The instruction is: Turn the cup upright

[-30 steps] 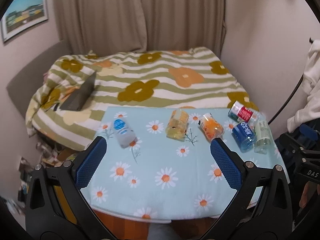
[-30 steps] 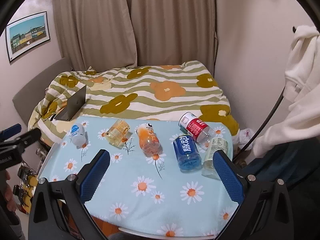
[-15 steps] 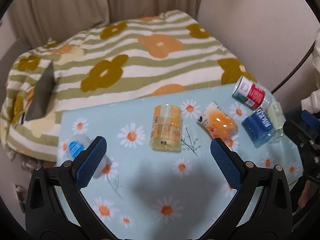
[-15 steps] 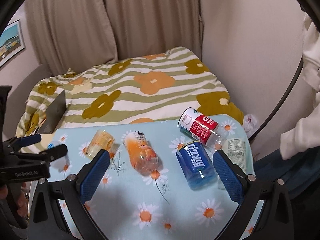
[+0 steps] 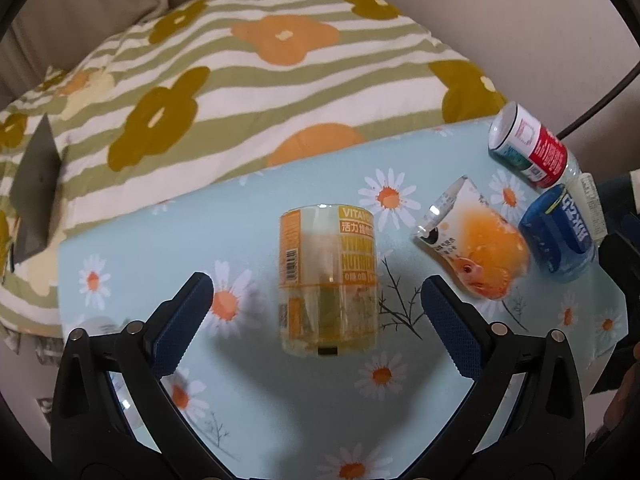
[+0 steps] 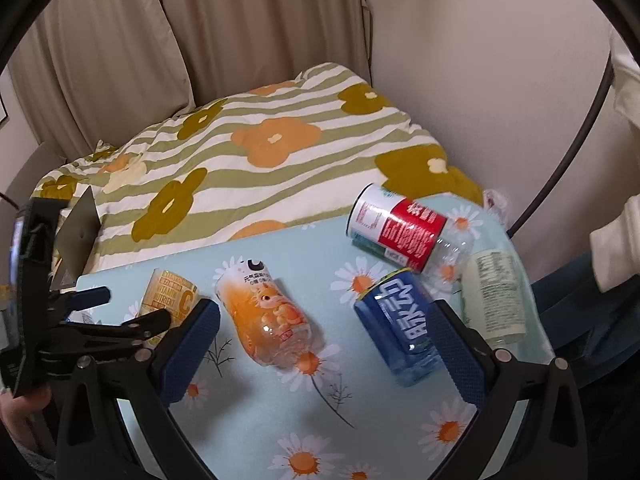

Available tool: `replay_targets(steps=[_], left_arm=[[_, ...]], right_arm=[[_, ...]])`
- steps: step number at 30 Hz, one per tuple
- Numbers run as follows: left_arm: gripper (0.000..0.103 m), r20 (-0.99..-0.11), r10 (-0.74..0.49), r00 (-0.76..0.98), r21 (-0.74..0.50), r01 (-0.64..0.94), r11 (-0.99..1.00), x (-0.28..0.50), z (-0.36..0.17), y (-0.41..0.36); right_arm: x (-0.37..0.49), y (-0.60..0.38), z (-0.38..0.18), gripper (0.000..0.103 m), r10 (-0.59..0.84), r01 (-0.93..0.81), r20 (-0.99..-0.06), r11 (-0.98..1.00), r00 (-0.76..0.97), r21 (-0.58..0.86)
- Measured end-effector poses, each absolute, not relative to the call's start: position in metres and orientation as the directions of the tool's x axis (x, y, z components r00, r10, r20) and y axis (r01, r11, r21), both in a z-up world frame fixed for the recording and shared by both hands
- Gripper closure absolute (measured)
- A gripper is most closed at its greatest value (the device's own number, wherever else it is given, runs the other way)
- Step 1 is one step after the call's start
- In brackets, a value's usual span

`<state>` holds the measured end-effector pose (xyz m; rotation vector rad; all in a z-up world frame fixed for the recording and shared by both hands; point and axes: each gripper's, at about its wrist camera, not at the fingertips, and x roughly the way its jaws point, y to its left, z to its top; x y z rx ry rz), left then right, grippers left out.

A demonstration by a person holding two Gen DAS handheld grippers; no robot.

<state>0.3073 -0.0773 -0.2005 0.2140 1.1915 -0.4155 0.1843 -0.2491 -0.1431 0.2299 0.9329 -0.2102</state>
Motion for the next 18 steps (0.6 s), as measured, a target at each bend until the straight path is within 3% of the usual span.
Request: replay_targets(steps=[4,7,8,10,12,18], left_arm=[[0.0,-0.939,-0.208,0.276,-0.07,0.437,0.897,0.313,-0.213,-0.082],[0.007,-0.944,-0.208,0.256,-0.076,0.444,0.893,0.316,-0.221,-0.084],[0.01,-0.945,-0.21,0.249,-0.08,0.447,0.891,0.316,-0.223,-0.084],[0.03,-0.95,-0.204,0.236,-0.078,0.455,0.887,0.316,-0.229,-0.086],[0.038,-0.953,-0.204,0.224,-0.08,0.462,0.883,0.315,-0.233,-0.087],[0.038,-0.948,-0.213,0.235,-0.078,0.479,0.875,0.309,-0.231,-0.089]], right_arm=[[0.188,-0.245,-0.15,0.0,-0.084,0.285,-0.824,0.954,0.561,0.097],[0.191,-0.244,-0.155,0.0,-0.088,0.293,-0.829,0.951,0.553,0.095],[0.191,-0.244,-0.156,0.0,-0.089,0.296,-0.831,0.95,0.55,0.094],[0.192,-0.245,-0.157,0.0,-0.09,0.301,-0.834,0.949,0.544,0.094],[0.191,-0.245,-0.158,0.0,-0.098,0.307,-0.835,0.948,0.541,0.088],[0.187,-0.247,-0.16,0.0,-0.106,0.323,-0.841,0.943,0.531,0.085]])
